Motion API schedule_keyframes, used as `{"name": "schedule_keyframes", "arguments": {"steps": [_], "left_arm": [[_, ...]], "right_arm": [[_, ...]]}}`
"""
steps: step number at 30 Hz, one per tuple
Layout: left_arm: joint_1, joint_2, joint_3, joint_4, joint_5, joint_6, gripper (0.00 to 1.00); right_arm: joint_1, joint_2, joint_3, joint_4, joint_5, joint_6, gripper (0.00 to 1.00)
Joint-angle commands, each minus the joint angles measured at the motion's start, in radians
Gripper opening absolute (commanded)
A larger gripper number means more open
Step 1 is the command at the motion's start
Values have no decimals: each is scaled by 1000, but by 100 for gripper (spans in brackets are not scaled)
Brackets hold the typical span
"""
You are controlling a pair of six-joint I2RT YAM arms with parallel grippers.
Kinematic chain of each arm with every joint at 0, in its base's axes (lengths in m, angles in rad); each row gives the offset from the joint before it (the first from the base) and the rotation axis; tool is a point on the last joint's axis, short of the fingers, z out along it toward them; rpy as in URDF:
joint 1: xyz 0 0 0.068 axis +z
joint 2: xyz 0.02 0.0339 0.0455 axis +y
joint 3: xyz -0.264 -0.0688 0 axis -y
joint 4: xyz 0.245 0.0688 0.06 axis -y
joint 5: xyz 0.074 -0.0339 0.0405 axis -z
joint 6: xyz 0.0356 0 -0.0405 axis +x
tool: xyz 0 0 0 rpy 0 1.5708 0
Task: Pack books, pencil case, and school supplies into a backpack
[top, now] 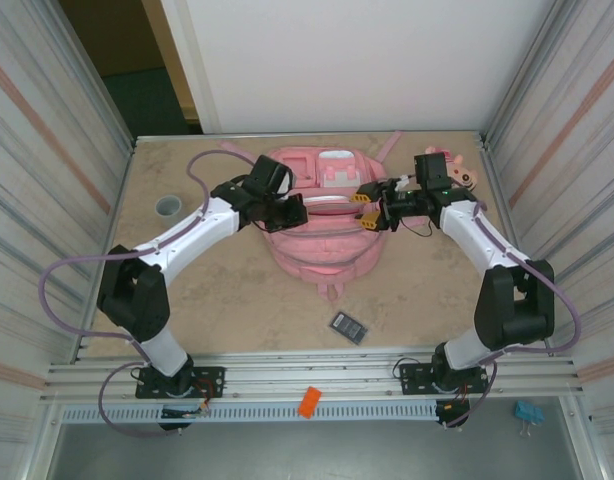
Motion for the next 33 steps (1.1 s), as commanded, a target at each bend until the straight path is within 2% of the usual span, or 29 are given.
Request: {"name": "schedule_keyframes", "arguments": {"steps": [1, 16, 17, 20, 21, 23, 26, 33], "left_arm": [[-14, 6, 53, 58, 6, -12, 0], [-33, 16, 22, 88, 109, 32, 0], [-33, 16, 20, 88, 112, 40, 0], [-30, 9, 20, 61, 115, 77, 0], [-26, 5, 20, 46, 114, 94, 0], [-14, -11, 9, 14, 97, 130, 0], [20, -46, -47, -6, 58, 184, 0], [117, -95, -120, -2, 53, 319, 0]], "right_arm": [[33, -15, -30, 123, 64, 158, 52], [172, 73, -64, 284, 340, 274, 50], [175, 79, -63, 286, 353, 271, 47], [166, 105, -50, 275, 361, 237, 17], [159, 110, -39, 255, 356, 211, 8], [142, 110, -12, 192, 333, 133, 0], [100, 107, 31, 62, 264, -18, 0], [-14, 153, 175, -198, 59, -372, 0]]}}
